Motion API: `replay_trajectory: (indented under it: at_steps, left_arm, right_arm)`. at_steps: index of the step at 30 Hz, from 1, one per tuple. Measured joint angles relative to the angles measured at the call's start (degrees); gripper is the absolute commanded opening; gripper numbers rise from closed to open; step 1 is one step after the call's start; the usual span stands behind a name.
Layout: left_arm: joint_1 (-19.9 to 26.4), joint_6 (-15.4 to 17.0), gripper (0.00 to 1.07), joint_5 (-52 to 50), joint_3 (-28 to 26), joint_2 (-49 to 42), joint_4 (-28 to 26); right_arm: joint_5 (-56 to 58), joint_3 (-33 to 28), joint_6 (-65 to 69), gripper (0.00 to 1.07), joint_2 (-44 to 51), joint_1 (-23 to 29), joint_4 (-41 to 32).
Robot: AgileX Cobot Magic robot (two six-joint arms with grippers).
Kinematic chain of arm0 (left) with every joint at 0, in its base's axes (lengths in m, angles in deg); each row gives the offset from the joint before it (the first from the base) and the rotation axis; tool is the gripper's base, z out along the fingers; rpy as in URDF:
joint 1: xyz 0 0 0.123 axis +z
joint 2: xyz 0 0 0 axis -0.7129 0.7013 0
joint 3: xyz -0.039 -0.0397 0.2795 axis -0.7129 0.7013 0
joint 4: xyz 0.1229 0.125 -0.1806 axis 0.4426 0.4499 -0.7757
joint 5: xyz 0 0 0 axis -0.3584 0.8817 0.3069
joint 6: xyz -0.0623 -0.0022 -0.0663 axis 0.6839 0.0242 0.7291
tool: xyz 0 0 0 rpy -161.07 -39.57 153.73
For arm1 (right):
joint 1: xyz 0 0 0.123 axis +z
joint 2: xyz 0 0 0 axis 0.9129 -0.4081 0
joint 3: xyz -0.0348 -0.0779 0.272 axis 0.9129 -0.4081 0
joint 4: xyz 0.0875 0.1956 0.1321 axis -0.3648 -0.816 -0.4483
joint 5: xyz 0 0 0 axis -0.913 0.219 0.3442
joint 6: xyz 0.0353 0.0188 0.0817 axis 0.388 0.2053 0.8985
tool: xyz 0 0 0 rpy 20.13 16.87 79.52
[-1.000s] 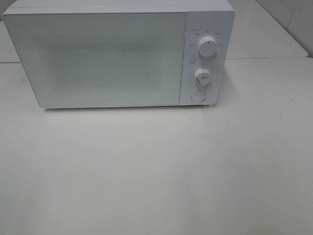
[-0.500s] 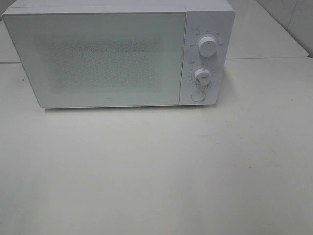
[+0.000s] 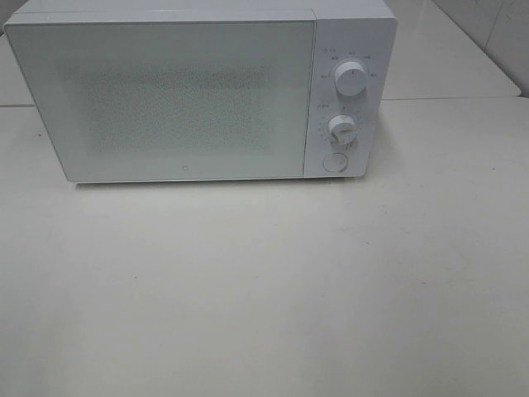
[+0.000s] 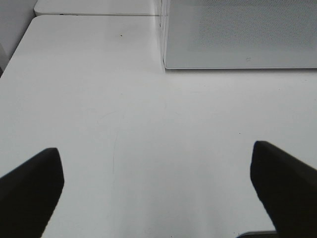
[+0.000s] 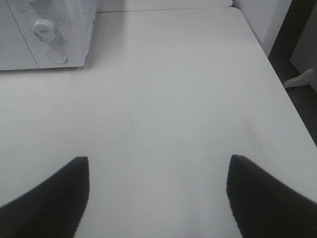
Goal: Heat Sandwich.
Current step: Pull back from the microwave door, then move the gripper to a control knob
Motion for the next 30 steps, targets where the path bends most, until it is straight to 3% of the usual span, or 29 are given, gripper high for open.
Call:
replay_trajectory:
  at_steps: [11, 30]
  left_arm:
    - [0.0, 0.0, 0.97, 0.0, 0.0, 0.0, 0.0]
    - [0.0, 0.0, 0.97, 0.0, 0.0, 0.0, 0.0]
  right_arm:
    - [-2.4, 1.9, 0.0, 0.8, -1.5, 0.0, 0.2]
    - [-22.2, 2.0, 0.0, 0.76, -25.0, 0.0, 0.6]
